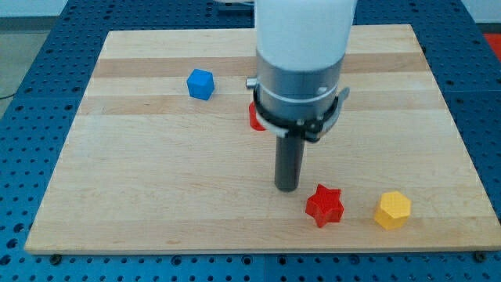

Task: Push red circle down a bit

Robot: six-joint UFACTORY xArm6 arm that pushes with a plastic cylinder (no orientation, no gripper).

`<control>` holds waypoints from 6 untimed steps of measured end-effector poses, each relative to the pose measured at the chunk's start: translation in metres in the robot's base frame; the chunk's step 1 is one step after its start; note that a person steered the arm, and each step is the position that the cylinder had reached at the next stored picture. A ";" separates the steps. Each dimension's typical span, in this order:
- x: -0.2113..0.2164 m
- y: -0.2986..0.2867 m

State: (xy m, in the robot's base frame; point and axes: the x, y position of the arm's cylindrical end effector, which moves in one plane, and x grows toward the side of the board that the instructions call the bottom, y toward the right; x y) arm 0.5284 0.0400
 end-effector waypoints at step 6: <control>-0.134 -0.065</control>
